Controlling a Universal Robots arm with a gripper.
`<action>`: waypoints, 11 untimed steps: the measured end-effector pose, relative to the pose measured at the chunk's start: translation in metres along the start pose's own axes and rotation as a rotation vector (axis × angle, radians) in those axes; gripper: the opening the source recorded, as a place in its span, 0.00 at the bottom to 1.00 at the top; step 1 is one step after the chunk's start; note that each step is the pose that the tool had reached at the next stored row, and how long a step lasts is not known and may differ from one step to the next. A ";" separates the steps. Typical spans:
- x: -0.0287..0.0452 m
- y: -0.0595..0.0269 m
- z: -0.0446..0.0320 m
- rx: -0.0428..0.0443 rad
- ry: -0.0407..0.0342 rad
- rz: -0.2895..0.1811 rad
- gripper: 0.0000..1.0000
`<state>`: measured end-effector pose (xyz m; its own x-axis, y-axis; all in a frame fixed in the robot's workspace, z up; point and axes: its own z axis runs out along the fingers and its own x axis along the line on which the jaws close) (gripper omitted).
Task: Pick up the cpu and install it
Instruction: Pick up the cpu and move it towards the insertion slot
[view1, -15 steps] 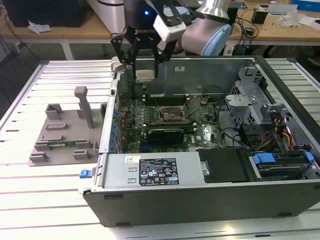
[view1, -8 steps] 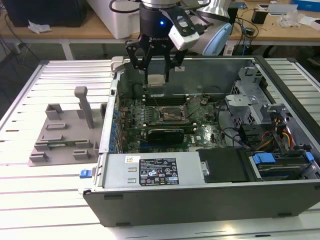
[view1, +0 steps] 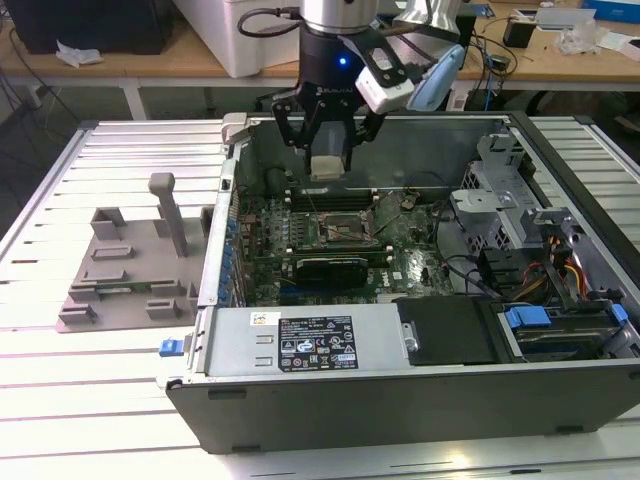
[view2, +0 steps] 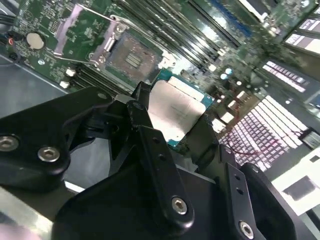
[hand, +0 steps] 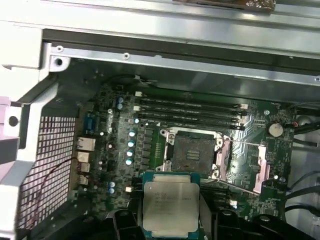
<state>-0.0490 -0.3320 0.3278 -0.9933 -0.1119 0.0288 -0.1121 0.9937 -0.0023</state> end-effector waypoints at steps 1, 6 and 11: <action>-0.0043 0.0010 0.0035 -0.0003 0.0006 0.000 0.55; -0.0219 0.0048 0.0177 -0.0006 0.0034 0.000 0.55; -0.0353 0.0043 0.0286 -0.0008 0.0050 0.000 0.55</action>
<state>-0.0153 -0.3240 0.2982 -0.9931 -0.1120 0.0338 -0.1121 0.9937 -0.0015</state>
